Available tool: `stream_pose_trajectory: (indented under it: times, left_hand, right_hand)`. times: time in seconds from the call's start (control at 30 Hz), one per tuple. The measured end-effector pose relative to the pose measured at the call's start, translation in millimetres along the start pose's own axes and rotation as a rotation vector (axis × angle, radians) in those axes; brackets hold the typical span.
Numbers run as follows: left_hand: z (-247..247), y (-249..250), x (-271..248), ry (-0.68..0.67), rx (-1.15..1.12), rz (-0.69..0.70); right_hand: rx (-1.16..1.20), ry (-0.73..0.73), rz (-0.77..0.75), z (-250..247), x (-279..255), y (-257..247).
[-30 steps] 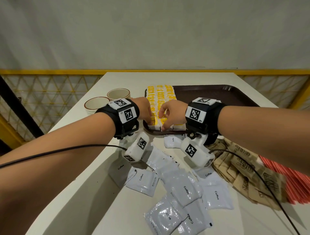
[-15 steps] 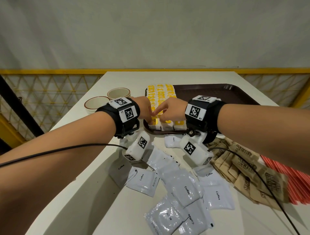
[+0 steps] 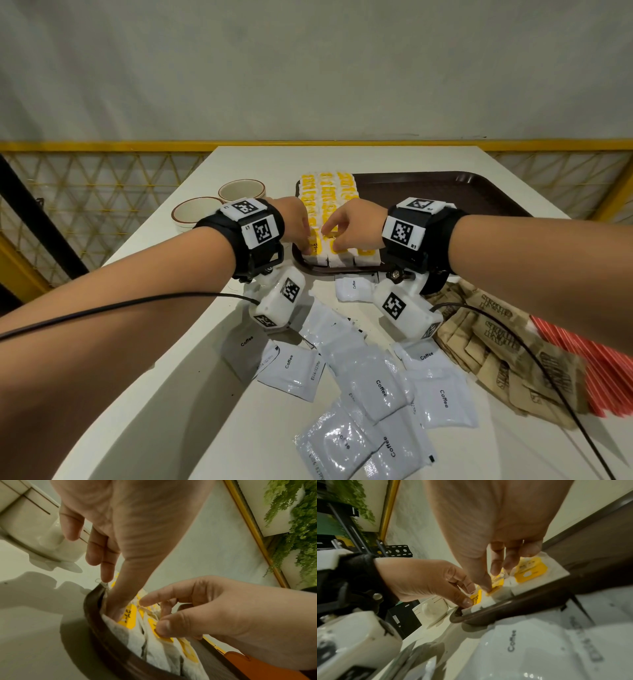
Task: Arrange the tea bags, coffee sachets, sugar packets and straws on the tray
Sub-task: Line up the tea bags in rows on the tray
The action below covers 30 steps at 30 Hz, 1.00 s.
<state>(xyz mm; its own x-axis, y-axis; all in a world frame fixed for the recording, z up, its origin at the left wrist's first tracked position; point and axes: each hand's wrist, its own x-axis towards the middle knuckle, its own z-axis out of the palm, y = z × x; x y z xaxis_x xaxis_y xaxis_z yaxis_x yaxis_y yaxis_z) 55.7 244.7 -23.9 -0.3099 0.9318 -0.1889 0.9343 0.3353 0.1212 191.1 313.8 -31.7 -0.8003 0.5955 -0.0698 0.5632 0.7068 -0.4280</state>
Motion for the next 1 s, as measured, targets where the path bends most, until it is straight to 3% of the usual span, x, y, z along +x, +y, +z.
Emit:
stream_pose_trajectory:
  times: [0.1,0.3,0.47,0.53,0.63,0.77,1.0]
  left_hand:
    - [1.6,-1.2,0.7,0.013,-0.012,0.003]
    - [-5.2,-5.6,-9.0,0.068,-0.080,0.032]
    - [-41.3,-49.6,-77.2,0.173,-0.163,0.088]
    - [-46.1,-83.4,-114.8,0.091,-0.114,0.045]
    - [-36.2,-129.3,-164.6,-0.140,-0.051,-0.101]
    - [-11.4,-154.2,-198.1,-0.351,-0.023,-0.218]
    - [18.6,-151.5,-177.9,-0.328,0.035,-0.201]
  right_hand:
    - [-0.069,-0.019,-0.065,2.5,-1.8,-3.1]
    - [-0.086,-0.019,-0.012,8.6,-2.2,-2.4]
    - [0.043,0.067,-0.071,-1.0,-17.2,-7.9]
    - [0.104,0.067,-0.092,-6.4,-27.4,-8.7]
    - [0.159,0.050,-0.121,-10.6,-40.6,-7.0]
    - [0.209,0.048,-0.104,-11.7,-47.1,-4.8]
    - [0.203,0.028,-0.106,-8.6,-54.1,-12.0]
